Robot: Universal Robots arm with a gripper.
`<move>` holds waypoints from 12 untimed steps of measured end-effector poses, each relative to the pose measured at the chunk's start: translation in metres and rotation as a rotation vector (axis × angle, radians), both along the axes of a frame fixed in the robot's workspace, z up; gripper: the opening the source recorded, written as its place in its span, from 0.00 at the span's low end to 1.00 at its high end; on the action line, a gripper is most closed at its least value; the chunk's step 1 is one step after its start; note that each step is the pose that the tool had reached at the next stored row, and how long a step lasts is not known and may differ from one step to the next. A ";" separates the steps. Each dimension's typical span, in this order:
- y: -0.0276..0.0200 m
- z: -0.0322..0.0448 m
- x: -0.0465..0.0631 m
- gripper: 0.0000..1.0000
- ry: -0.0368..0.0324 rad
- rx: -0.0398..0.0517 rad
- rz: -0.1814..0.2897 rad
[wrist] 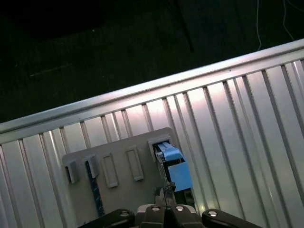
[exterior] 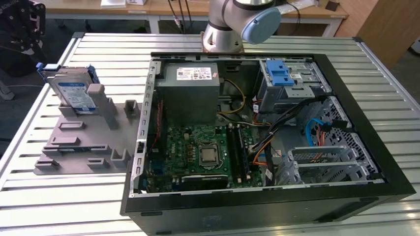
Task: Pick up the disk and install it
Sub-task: 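Pick up the disk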
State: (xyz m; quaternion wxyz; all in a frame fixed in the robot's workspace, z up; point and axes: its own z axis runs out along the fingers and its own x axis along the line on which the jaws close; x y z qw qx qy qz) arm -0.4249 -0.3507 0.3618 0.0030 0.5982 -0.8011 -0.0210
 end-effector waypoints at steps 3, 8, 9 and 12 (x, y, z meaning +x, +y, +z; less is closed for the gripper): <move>0.0026 -0.0015 0.000 0.11 -0.0025 -0.0001 0.018; 0.0103 -0.0048 0.000 0.29 -0.0115 -0.0002 0.039; 0.0115 -0.0058 0.000 0.29 -0.0145 -0.0002 0.043; 0.0124 -0.0084 0.000 0.41 -0.0211 0.0001 0.070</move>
